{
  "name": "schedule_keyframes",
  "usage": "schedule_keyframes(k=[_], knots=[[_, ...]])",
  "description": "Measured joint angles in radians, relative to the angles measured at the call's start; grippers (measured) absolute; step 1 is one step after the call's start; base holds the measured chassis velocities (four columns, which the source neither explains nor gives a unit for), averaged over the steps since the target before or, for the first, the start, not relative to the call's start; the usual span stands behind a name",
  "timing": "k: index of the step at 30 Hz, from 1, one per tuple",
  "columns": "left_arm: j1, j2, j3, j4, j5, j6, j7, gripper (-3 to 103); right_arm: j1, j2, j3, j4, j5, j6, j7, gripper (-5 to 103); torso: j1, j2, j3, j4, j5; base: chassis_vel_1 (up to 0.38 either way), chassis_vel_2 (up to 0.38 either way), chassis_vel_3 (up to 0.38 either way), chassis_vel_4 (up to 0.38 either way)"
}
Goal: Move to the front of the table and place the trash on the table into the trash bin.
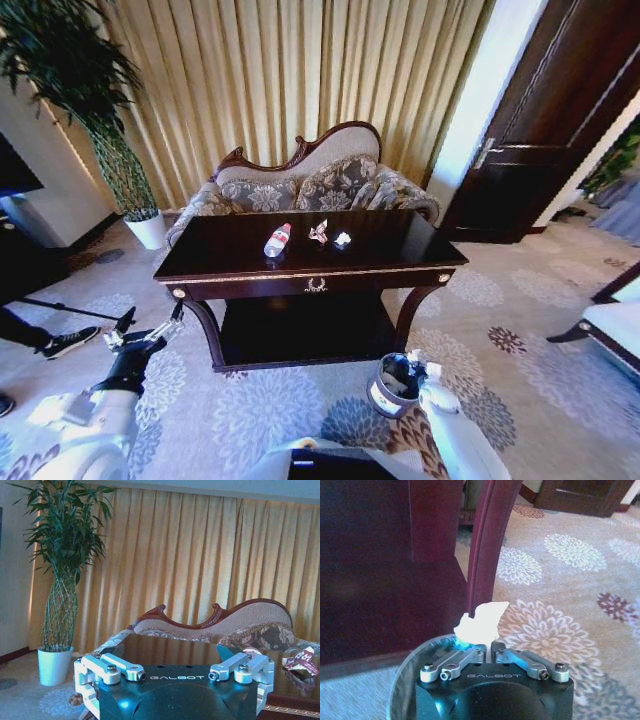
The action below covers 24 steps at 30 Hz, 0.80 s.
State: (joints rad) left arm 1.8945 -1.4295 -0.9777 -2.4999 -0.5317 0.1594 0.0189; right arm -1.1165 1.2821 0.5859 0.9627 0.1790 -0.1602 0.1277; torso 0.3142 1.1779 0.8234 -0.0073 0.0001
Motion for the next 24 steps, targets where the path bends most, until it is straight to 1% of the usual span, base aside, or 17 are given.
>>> schedule_keyframes(k=[2, 3, 4, 5, 8, 9, 11, 12, 13, 14, 18, 20, 23, 24], knots=[[-0.001, 0.001, 0.001, 0.0, -0.005, 0.0, 0.001, 100, 0.008, 0.006, 0.002, -0.017, -0.044, 0.0, 0.008, 19, 0.0, 0.0, 0.0, -0.0002, -0.0001, 0.0, 0.0, 0.0, 0.0], [-0.002, 0.002, 0.0, 0.0, -0.006, 0.0, 0.001, 100, 0.008, 0.008, 0.003, -0.016, -0.05, -0.001, 0.01, 19, 0.0, 0.0, 0.0, -0.0003, -0.0002, 0.0, 0.0, 0.0, 0.0], [-0.004, 0.003, 0.0, 0.0, -0.006, 0.0, 0.001, 100, 0.007, 0.008, 0.003, -0.014, -0.052, -0.003, 0.012, 25, 0.0, 0.0, 0.0, -0.0003, -0.0001, 0.0, 0.0, 0.0, 0.0], [-0.004, 0.003, 0.0, 0.0, -0.006, 0.0, 0.001, 100, 0.007, 0.008, 0.003, -0.014, -0.052, -0.003, 0.012, 25, 0.0, 0.0, 0.0, -0.0003, -0.0001, 0.0, 0.0, 0.0, 0.0], [-0.008, 0.004, -0.001, 0.0, -0.006, 0.0, -0.001, 100, 0.005, 0.006, 0.003, 0.002, -0.047, -0.008, 0.013, 41, 0.0, 0.0, 0.0, -0.0004, -0.0001, 0.0, 0.0, 0.0, 0.0], [-0.008, 0.004, -0.001, 0.0, -0.006, 0.0, -0.001, 100, 0.005, 0.006, 0.003, 0.002, -0.047, -0.008, 0.013, 41, 0.0, 0.0, 0.0, -0.0004, -0.0001, 0.0, 0.0, 0.0, 0.0], [-0.008, 0.003, -0.001, 0.0, -0.006, 0.0, -0.001, 100, 0.005, 0.004, 0.004, 0.014, -0.036, -0.02, 0.014, 52, 0.0, 0.0, 0.0, -0.0002, -0.0001, 0.0, 0.0, 0.0, 0.0], [-0.008, 0.003, -0.001, 0.0, -0.006, 0.0, -0.001, 100, 0.005, 0.004, 0.005, 0.017, -0.034, -0.022, 0.014, 52, 0.0, 0.0, 0.0, -0.0002, -0.0001, 0.0, 0.0, 0.0, 0.0], [-0.008, 0.003, -0.001, 0.0, -0.006, 0.0, -0.002, 100, 0.005, 0.003, 0.005, 0.019, -0.033, -0.023, 0.014, 57, 0.0, 0.0, 0.0, -0.0002, -0.0001, 0.0, 0.0, 0.0, 0.0], [-0.008, 0.003, -0.001, 0.0, -0.006, 0.0, -0.002, 100, 0.005, 0.003, 0.005, 0.019, -0.033, -0.023, 0.014, 57, 0.0, 0.0, 0.0, -0.0002, -0.0001, 0.0, 0.0, 0.0, 0.0], [-0.01, 0.003, -0.001, 0.0, -0.006, 0.0, -0.002, 100, 0.002, 0.003, 0.004, 0.031, -0.031, -0.028, 0.015, 79, 0.0, 0.0, 0.0, -0.0002, -0.0001, 0.0, 0.0, 0.0, 0.0], [-0.01, 0.003, -0.002, 0.0, -0.006, 0.0, -0.002, 100, 0.0, 0.003, 0.004, 0.033, -0.03, -0.029, 0.015, 79, 0.0, 0.0, 0.0, -0.0002, -0.0001, 0.0, 0.0, 0.0, 0.0], [-0.01, 0.003, -0.003, 0.0, -0.006, 0.0, -0.002, 100, -0.006, 0.003, 0.004, 0.047, -0.014, -0.036, 0.015, 95, 0.0, 0.0, 0.0, -0.0002, -0.0001, 0.0, 0.0, 0.0, 0.0], [-0.01, 0.003, -0.003, 0.0, -0.006, 0.0, -0.002, 100, -0.006, 0.003, 0.004, 0.047, -0.014, -0.036, 0.015, 95, 0.0, 0.0, 0.0, -0.0002, -0.0001, 0.0, 0.0, 0.0, 0.0]])
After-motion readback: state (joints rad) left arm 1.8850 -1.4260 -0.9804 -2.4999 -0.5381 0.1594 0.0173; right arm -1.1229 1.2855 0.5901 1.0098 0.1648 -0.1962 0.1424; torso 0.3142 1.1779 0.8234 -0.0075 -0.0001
